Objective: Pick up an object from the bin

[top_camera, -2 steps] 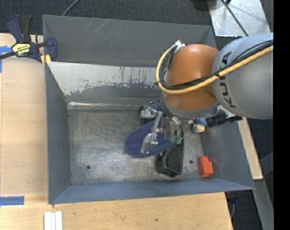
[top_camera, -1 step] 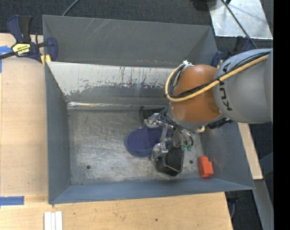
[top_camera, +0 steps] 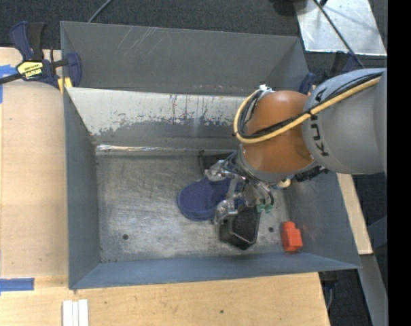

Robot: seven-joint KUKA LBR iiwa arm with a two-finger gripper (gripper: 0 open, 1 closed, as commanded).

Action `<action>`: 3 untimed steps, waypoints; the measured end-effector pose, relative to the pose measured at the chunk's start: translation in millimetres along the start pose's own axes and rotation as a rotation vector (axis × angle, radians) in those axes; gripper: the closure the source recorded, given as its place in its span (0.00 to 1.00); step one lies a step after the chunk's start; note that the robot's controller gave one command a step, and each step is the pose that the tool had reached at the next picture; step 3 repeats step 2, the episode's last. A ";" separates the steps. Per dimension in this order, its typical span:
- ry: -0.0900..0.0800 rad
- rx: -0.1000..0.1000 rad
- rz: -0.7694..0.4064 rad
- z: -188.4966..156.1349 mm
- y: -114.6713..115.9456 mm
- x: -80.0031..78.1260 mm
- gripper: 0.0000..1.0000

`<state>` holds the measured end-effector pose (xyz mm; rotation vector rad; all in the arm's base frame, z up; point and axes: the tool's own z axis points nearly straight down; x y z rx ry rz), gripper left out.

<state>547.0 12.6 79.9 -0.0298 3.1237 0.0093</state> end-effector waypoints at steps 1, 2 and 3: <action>0.007 0.006 0.023 -108.6 3.7 7.2 1.00; 0.006 0.006 0.029 -196.2 3.3 5.4 1.00; 0.006 0.006 0.029 -196.2 3.3 5.4 1.00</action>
Offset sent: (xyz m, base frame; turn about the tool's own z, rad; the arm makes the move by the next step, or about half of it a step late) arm -0.0113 0.0032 0.1034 0.0240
